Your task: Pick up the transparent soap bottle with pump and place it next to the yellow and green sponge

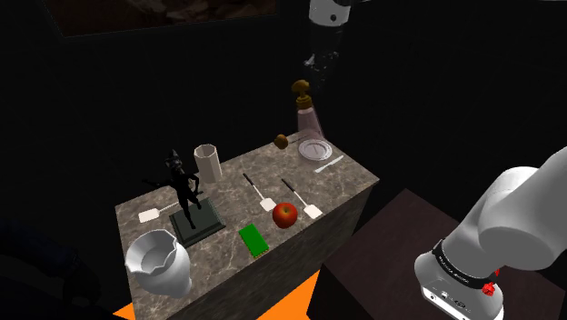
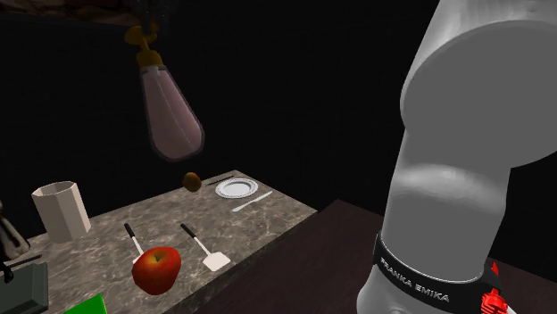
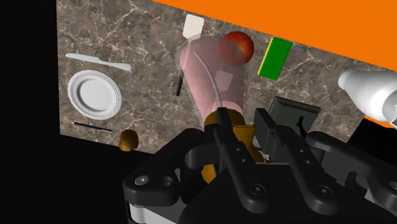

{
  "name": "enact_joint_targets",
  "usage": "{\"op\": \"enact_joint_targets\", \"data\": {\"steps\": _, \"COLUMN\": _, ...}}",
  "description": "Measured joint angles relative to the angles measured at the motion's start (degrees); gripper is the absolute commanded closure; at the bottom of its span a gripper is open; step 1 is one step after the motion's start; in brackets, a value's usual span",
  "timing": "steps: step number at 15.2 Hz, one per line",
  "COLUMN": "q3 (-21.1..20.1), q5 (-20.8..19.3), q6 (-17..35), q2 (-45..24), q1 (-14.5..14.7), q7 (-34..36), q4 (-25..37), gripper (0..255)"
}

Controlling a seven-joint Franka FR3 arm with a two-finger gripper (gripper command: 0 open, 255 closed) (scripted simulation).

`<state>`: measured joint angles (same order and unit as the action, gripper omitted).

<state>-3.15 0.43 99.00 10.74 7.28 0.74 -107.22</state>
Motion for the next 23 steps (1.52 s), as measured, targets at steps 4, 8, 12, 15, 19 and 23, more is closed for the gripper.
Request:
{"op": "enact_joint_targets", "data": {"steps": 4, "q3": -3.02, "q5": 0.19, "q6": -0.07, "q2": -1.47, "q1": 2.07, "q7": 5.05, "q4": 1.53, "gripper": 255}}
{"op": "enact_joint_targets", "data": {"steps": 8, "q3": -6.25, "q5": -0.04, "q6": -0.62, "q2": -4.49, "q1": 4.32, "q7": 10.59, "q4": 5.10, "gripper": 255}}
{"op": "enact_joint_targets", "data": {"steps": 12, "q3": -9.23, "q5": -0.75, "q6": -1.77, "q2": -8.13, "q1": 6.66, "q7": 16.01, "q4": 9.85, "gripper": 255}}
{"op": "enact_joint_targets", "data": {"steps": 15, "q3": -11.34, "q5": -1.80, "q6": -2.41, "q2": -12.09, "q1": 8.61, "q7": 20.16, "q4": 14.21, "gripper": 255}}
{"op": "enact_joint_targets", "data": {"steps": 19, "q3": -14.07, "q5": -3.65, "q6": -3.73, "q2": -17.41, "q1": 11.94, "q7": 26.17, "q4": 20.46, "gripper": 255}}
{"op": "enact_joint_targets", "data": {"steps": 23, "q3": -16.00, "q5": -6.33, "q6": -6.53, "q2": -24.45, "q1": 15.76, "q7": 31.41, "q4": 29.75, "gripper": 255}}
